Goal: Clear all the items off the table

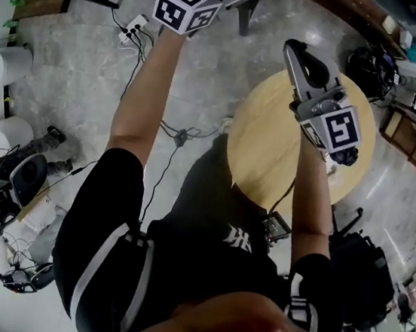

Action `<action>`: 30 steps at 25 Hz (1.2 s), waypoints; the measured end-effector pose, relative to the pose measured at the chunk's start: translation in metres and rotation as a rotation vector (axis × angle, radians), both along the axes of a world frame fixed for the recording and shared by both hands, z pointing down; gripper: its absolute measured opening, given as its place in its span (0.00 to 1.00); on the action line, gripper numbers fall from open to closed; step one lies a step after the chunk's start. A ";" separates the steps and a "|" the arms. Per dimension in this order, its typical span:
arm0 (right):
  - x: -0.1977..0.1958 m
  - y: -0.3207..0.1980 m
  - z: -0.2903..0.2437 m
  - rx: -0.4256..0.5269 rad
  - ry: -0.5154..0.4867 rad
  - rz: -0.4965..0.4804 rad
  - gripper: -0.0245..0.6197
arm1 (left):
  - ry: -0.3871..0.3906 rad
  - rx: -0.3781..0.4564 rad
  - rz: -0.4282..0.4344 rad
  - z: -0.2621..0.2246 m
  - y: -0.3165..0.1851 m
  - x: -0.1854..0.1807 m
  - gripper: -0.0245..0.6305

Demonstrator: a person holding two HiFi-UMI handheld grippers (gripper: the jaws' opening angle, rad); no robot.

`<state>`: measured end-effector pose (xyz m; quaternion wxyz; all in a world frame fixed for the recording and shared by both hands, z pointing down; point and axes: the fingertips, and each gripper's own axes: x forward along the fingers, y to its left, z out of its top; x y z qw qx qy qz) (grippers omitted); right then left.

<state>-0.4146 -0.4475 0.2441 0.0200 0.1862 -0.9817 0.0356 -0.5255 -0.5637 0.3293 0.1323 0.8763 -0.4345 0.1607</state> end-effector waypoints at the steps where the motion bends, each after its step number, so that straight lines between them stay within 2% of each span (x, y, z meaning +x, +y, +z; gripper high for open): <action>1: -0.008 -0.007 -0.001 0.007 0.000 -0.008 0.04 | 0.002 -0.003 0.002 0.002 -0.001 -0.001 0.47; 6: -0.030 -0.017 0.001 0.019 0.012 -0.039 0.04 | -0.015 0.001 -0.014 0.010 -0.008 -0.013 0.47; 13: -0.004 -0.001 0.020 -0.022 0.034 -0.011 0.04 | -0.012 0.007 -0.037 0.020 -0.012 -0.011 0.48; 20: 0.011 0.001 0.010 0.001 0.029 0.015 0.04 | -0.013 0.044 -0.068 0.027 -0.015 -0.016 0.54; 23: 0.016 0.002 0.005 0.008 0.026 0.018 0.04 | -0.001 0.068 -0.086 0.023 -0.016 -0.018 0.60; 30: 0.017 0.007 -0.004 0.026 0.040 0.008 0.04 | -0.005 0.093 -0.138 0.005 -0.004 -0.049 0.60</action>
